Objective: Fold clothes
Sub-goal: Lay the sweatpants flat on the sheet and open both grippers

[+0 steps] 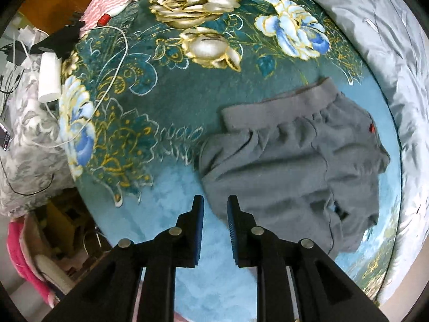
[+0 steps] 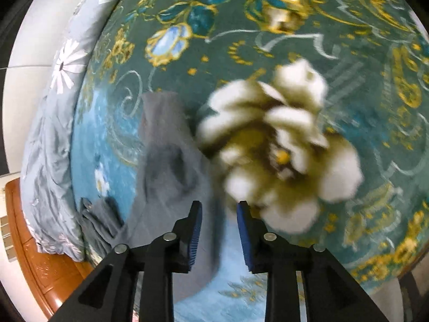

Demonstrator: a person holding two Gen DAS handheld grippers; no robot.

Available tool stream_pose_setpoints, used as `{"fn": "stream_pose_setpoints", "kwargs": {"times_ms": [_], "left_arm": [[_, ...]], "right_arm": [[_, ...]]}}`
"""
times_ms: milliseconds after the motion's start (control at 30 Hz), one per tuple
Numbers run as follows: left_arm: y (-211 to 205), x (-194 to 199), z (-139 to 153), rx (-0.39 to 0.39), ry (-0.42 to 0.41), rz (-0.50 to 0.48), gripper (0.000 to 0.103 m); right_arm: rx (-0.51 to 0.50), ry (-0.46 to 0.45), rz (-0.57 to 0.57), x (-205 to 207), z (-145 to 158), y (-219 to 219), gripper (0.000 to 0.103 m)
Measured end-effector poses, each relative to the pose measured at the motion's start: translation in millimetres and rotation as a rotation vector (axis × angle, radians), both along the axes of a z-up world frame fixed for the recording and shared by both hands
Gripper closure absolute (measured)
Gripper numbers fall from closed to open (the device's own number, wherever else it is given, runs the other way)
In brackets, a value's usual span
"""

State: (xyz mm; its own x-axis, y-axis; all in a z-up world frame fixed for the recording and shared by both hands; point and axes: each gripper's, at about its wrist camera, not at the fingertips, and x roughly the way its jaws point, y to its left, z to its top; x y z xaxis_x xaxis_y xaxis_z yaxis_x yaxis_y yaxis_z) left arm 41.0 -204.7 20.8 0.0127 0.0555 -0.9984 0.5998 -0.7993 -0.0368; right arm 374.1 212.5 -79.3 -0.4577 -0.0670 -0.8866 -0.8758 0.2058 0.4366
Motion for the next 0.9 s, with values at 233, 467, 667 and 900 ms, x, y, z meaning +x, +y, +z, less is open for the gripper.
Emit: {"fn": "stream_pose_setpoints", "kwargs": {"times_ms": [233,467,667,900], "left_arm": [[21,14,32,0.034,0.056,-0.056,0.079],[38,26,45,0.105,0.093,-0.06,0.079],[45,34,38,0.131,0.051,-0.047,0.079],[48,32,38,0.15,0.03,-0.065,0.075]], "right_arm": [[0.017,-0.083,0.034,-30,2,16,0.09],[0.071,-0.116,0.167,-110,23,-3,0.099],[0.054,-0.007,0.428,-213,16,-40,0.092],[0.086,0.174,0.483,-189,27,-32,0.051]]}}
